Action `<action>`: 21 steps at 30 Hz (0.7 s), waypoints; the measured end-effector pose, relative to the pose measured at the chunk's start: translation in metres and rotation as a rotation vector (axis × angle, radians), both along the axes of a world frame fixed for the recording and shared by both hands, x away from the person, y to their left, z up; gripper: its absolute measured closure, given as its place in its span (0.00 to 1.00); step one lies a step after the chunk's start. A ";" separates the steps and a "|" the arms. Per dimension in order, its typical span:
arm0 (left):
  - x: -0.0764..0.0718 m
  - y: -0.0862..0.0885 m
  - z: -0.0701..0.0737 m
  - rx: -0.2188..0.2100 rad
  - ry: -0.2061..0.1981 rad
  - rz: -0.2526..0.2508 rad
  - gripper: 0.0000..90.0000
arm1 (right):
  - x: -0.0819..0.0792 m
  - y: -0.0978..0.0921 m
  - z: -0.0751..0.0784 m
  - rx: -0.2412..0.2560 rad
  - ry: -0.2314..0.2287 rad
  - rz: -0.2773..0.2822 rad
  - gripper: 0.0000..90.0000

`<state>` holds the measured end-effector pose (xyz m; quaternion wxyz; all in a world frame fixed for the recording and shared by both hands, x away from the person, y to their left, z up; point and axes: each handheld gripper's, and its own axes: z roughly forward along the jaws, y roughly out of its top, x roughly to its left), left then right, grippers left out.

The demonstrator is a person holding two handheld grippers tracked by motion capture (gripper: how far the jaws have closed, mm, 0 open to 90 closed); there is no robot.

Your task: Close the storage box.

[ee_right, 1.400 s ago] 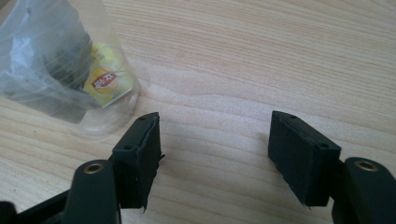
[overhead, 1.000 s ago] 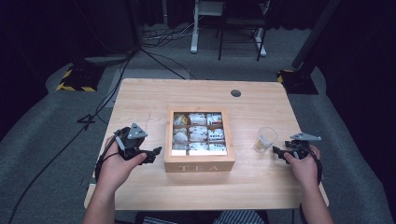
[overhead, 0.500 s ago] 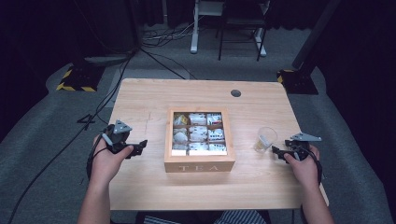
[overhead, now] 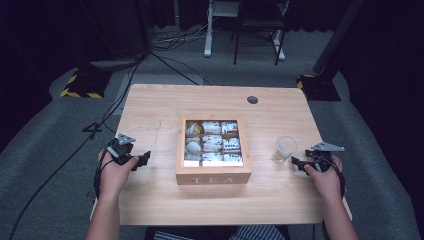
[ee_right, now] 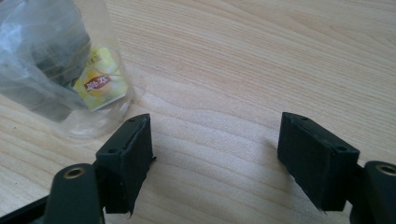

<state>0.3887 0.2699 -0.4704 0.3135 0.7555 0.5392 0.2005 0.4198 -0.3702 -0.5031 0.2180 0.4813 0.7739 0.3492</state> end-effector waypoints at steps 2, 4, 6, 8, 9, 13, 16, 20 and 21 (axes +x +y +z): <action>0.002 0.001 -0.006 0.000 0.010 0.002 0.23 | 0.000 0.000 0.000 0.000 0.000 0.000 0.30; 0.003 0.001 -0.012 0.004 0.018 0.012 0.23 | 0.000 0.000 0.000 0.000 0.000 0.000 0.30; 0.004 0.001 -0.015 0.015 0.019 0.021 0.23 | 0.000 0.000 0.000 0.001 0.000 0.000 0.30; 0.004 0.001 -0.017 0.029 0.014 0.032 0.23 | 0.000 0.000 0.000 0.000 0.000 0.000 0.30; 0.005 0.001 -0.017 0.028 0.014 0.031 0.23 | 0.000 0.000 0.000 0.000 0.000 0.000 0.30; 0.007 -0.001 -0.023 0.043 0.031 0.042 0.23 | 0.000 0.000 0.000 0.000 0.000 0.001 0.30; 0.008 -0.002 -0.026 0.053 0.049 0.049 0.22 | 0.000 0.000 0.000 0.000 0.000 0.000 0.30; 0.010 -0.001 -0.028 0.037 0.044 0.051 0.21 | 0.000 0.000 0.000 0.000 0.000 0.001 0.30; 0.011 -0.001 -0.029 0.031 0.039 0.046 0.20 | 0.000 0.000 0.000 0.000 0.000 0.001 0.30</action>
